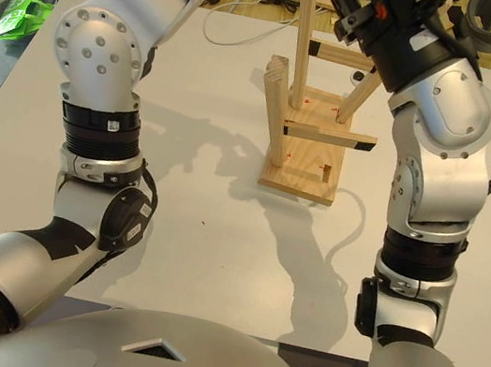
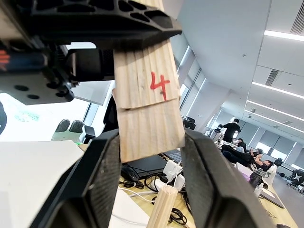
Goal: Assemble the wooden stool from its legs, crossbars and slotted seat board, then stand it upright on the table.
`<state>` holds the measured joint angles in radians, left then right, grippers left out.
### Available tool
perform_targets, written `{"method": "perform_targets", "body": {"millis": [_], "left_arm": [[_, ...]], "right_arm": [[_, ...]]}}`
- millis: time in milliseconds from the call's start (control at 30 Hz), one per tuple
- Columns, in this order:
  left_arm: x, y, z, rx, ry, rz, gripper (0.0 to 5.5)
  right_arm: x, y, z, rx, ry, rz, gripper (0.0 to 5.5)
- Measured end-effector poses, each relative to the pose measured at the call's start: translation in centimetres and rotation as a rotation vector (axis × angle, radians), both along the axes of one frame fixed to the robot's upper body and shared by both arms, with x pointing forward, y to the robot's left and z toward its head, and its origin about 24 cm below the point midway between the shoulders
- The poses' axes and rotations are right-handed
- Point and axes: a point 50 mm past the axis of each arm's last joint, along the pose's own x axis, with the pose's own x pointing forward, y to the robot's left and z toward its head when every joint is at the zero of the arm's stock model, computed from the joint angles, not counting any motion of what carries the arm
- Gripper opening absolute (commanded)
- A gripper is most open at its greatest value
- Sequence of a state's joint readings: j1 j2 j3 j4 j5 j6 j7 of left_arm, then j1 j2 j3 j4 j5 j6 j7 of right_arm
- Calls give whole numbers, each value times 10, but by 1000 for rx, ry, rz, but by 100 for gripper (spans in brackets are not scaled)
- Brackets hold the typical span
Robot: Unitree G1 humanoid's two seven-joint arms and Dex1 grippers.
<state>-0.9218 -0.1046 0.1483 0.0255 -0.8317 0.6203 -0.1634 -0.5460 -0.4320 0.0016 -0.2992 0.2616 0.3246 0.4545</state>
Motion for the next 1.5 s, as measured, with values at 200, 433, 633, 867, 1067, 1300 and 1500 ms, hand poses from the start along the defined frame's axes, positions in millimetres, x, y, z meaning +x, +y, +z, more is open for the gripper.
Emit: {"method": "perform_targets", "body": {"millis": [200, 433, 633, 867, 1067, 1300, 1500], "left_arm": [[13, 17, 4, 8, 12, 58, 101], [30, 75, 42, 301, -274, -14, 101], [36, 93, 32, 731, -396, -333, 101], [29, 91, 35, 932, -530, -527, 101], [25, 89, 33, 959, -551, -591, 101], [17, 78, 37, 949, -586, -647, 101], [16, 78, 32, 938, -570, -663, 101]], "right_arm": [[-2, -10, -4, -63, 165, 125, 355], [-12, -48, 81, 76, 329, 461, 442], [-17, -38, 119, 148, 401, 719, 442], [-13, -18, 129, 133, 400, 815, 442], [-8, -4, 122, 89, 416, 847, 442], [-2, 9, 116, 64, 416, 864, 423], [3, 14, 113, 87, 410, 858, 314]]}}
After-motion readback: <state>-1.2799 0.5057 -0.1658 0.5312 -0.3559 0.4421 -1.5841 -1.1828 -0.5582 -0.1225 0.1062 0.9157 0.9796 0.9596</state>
